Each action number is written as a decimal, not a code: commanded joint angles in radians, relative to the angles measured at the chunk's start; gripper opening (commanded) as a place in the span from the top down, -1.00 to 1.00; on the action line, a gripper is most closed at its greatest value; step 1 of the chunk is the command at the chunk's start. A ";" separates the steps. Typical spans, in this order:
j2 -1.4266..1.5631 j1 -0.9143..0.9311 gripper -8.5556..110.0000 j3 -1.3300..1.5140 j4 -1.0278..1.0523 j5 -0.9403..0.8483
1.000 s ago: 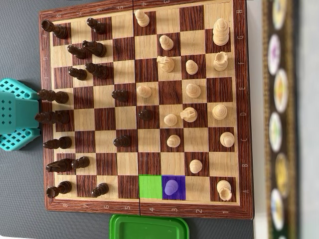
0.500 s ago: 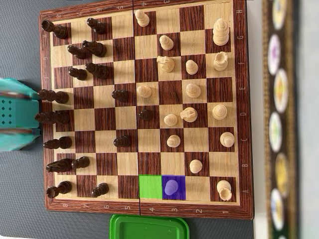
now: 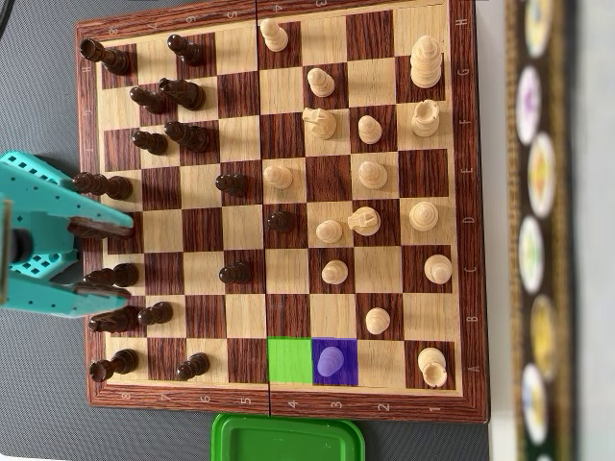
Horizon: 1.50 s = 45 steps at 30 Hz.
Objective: Play chess
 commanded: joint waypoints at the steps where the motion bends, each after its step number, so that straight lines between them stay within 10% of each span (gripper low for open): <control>1: -0.199 0.008 0.50 -0.143 0.035 -0.049; 26: -1.336 0.150 0.50 -0.960 0.040 -0.224; 45: -1.660 0.213 0.61 -1.149 0.032 -0.245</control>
